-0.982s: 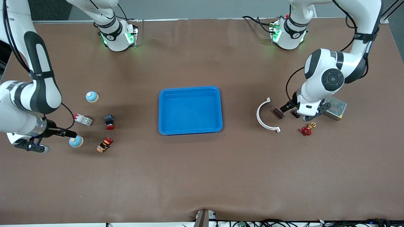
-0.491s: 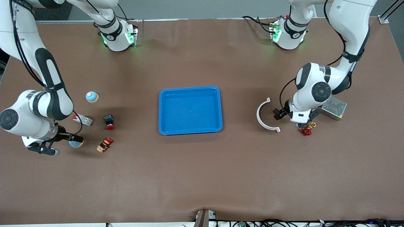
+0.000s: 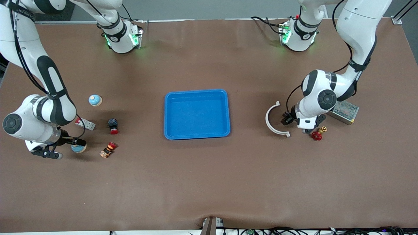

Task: Place electrolytic capacitor and blue bell in tray
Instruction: 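Grasp the capacitor with the left gripper while the right gripper grasps the bell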

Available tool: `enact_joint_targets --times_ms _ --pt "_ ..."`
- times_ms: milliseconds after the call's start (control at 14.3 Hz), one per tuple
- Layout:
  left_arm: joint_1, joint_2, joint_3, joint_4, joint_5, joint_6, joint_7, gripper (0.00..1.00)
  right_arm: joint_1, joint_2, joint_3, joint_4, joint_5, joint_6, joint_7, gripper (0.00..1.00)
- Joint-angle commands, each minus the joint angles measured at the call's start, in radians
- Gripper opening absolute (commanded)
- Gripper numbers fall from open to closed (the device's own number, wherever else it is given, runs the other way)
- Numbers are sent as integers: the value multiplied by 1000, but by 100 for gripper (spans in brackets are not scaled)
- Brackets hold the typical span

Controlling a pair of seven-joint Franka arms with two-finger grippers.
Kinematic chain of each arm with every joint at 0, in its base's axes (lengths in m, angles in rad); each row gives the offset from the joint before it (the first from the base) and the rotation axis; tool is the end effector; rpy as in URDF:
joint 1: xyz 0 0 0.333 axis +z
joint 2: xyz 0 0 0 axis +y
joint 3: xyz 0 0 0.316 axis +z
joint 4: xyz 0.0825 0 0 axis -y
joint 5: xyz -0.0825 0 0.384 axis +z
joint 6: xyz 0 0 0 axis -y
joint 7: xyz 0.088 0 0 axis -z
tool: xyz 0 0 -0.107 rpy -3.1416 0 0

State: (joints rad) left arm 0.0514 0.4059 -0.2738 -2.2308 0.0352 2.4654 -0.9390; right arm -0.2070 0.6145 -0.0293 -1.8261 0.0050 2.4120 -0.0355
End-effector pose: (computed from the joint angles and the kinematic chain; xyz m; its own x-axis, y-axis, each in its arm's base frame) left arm 0.5152 -0.1216 0.1822 0.7507 0.6403 -0.1627 0.6383 -0.7665 -0.0711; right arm 0.6276 -0.1500 0.1941 0.9797 -0.1982 -0.0288 -0.1979 -0.9801 0.0127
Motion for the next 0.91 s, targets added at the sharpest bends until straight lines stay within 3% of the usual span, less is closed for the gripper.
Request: enact_joint_targets --times_ms 0,70,351,561,771,841 --pt "-1 -5 -4 -7 -5 9 -21 10 -14 10 14 4 -13 21 -9 100" --pt "-5 -7 -5 -6 -5 9 -38 0 -14 14 14 5 -13 30 -9 100" --pt "-77 -65 -7 14 -5 -29 -124 0 -11 31 14 19 -13 38 -9 100" --pt "-146 -84 -8 112 -3 -152 -220 0 -8 40 14 27 -13 38 -9 100" --pt "-197 -79 -62 163 -5 -164 -341 0 -6 42 14 27 -10 33 -7 100" --pt "-226 -76 -71 180 -5 -164 -387 0 -6 42 14 25 -10 32 -9 74"
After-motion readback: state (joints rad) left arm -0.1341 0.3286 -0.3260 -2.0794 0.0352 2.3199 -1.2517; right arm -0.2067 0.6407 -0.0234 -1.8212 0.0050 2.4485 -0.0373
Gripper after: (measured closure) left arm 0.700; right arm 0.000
